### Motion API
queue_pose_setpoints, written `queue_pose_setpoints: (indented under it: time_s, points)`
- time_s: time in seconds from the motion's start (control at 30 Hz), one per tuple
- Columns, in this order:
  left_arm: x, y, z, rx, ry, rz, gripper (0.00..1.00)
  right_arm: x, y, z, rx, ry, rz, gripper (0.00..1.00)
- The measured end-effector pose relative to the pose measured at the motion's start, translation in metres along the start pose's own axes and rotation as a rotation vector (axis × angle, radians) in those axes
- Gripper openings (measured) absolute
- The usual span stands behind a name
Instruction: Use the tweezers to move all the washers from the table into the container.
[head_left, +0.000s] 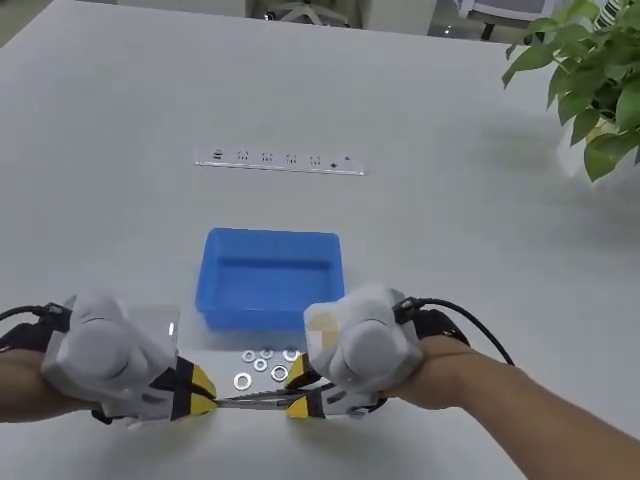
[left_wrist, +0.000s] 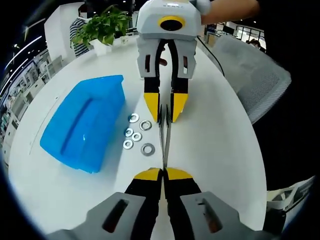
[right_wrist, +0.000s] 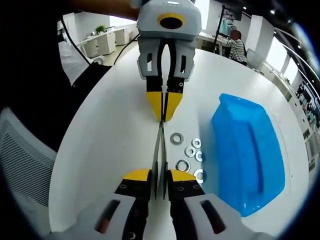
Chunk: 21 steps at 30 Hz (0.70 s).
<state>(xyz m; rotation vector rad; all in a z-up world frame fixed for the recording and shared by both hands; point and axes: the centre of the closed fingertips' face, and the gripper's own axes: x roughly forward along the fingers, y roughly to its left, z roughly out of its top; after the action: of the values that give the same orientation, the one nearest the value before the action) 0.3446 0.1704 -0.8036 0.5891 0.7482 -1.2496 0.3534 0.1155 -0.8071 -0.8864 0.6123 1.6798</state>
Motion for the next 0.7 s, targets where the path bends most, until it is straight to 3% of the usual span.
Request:
queue_pose_setpoints:
  time_s: [0.37, 0.7]
  points:
    - [-0.002, -0.001, 0.000, 0.023, 0.006, 0.000, 0.06, 0.000, -0.001, 0.000, 0.008, -0.003, -0.007, 0.13]
    - [-0.012, -0.004, 0.008, 0.053, 0.006, -0.001, 0.05, 0.001, 0.000, 0.004, 0.027, -0.020, -0.012, 0.14]
